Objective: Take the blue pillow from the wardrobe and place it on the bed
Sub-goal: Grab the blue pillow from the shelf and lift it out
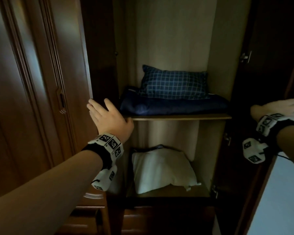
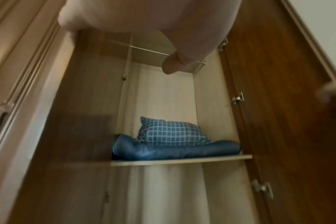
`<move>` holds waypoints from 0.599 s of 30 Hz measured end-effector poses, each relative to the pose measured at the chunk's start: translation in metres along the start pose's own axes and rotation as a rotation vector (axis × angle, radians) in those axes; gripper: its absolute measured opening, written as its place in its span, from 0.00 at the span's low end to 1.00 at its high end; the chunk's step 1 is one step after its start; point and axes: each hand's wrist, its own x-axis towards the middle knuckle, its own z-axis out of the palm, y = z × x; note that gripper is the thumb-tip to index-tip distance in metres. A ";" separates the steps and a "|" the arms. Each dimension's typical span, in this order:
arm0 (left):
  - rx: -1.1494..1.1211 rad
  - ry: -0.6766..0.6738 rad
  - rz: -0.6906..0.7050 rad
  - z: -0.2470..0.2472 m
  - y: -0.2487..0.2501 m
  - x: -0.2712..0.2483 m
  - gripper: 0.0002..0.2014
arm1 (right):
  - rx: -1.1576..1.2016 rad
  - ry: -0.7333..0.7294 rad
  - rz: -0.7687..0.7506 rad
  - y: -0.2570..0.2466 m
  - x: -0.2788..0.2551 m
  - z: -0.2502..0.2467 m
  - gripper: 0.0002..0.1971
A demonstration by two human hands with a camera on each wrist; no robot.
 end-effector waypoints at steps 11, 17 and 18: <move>-0.032 -0.216 0.193 0.034 0.006 0.005 0.38 | -0.197 0.077 -0.583 -0.039 -0.054 0.056 0.30; -0.087 -0.347 0.147 0.061 0.014 0.026 0.32 | -0.241 0.004 -0.662 -0.052 -0.065 0.086 0.28; -0.096 -0.363 0.153 0.069 0.015 0.030 0.32 | -0.239 -0.006 -0.670 -0.052 -0.065 0.094 0.29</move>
